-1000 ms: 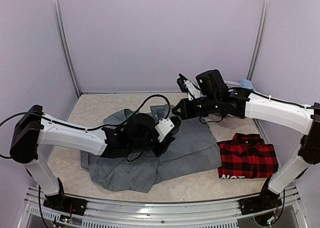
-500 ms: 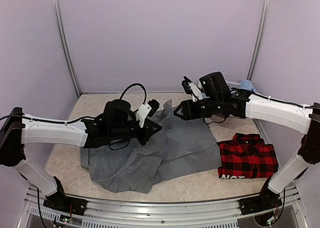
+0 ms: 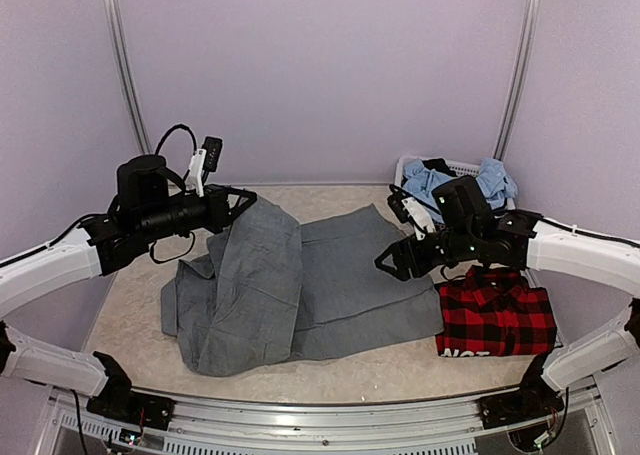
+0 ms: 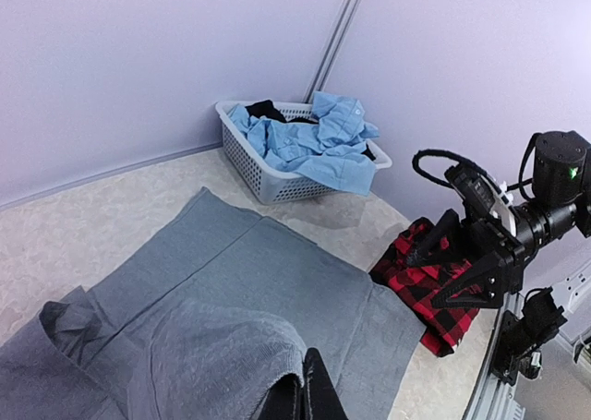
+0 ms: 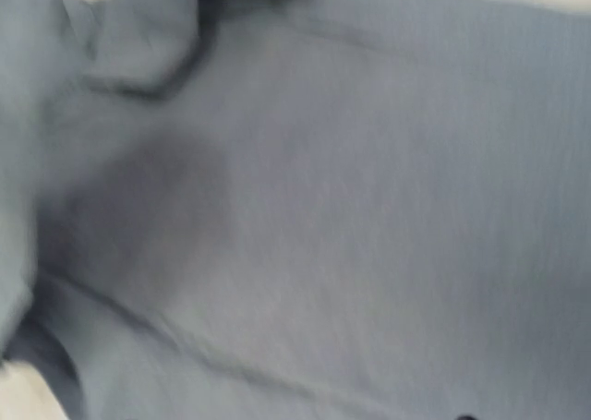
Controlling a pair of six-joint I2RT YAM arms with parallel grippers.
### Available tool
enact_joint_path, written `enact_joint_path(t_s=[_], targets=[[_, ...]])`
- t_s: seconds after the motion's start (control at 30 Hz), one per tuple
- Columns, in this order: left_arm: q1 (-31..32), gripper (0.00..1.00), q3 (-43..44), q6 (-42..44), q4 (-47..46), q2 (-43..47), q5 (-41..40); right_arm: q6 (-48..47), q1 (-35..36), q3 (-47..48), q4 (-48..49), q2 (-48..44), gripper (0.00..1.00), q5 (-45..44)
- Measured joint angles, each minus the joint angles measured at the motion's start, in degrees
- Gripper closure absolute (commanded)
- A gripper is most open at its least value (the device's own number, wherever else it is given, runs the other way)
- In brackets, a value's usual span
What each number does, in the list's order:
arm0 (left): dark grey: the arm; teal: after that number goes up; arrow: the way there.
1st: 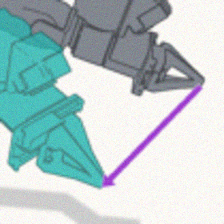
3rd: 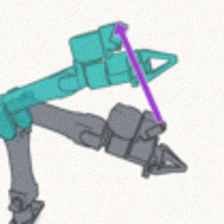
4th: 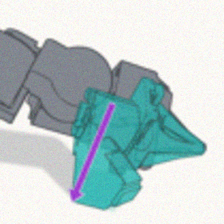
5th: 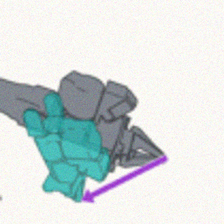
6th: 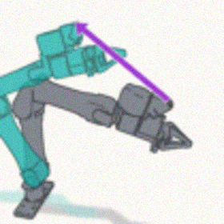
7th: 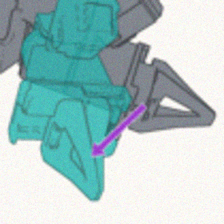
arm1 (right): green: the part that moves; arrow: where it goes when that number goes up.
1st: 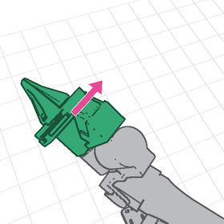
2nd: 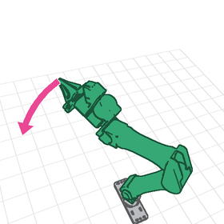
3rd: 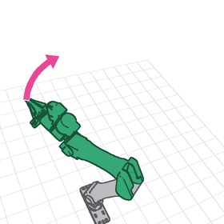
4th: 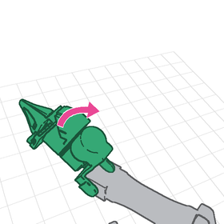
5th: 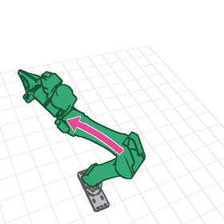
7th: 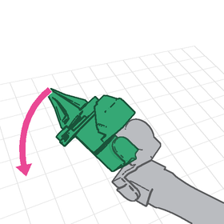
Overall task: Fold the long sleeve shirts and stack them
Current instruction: Pass from the right arm to the left, then pick up the flattened shirt from the center of the board.
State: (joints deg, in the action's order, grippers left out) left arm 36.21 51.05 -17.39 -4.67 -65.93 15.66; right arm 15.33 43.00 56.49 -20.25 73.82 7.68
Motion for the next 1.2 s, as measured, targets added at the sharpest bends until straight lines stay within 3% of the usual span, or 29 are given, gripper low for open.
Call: enact_joint_path(t_s=[0.67,1.03,1.2], targets=[[-19.8,1.00,7.7,1.2,16.8,6.1,0.4,-7.4,0.0,-6.6,-4.3,3.0,0.27,-0.9],[-21.0,1.00,8.5,1.3,18.3,2.7,2.1,-9.8,1.2,-11.3,-0.8,0.0,0.23,4.1],[-21.0,1.00,8.5,1.2,18.3,2.7,2.6,-8.1,6.7,-13.3,1.5,0.0,0.23,0.5]])
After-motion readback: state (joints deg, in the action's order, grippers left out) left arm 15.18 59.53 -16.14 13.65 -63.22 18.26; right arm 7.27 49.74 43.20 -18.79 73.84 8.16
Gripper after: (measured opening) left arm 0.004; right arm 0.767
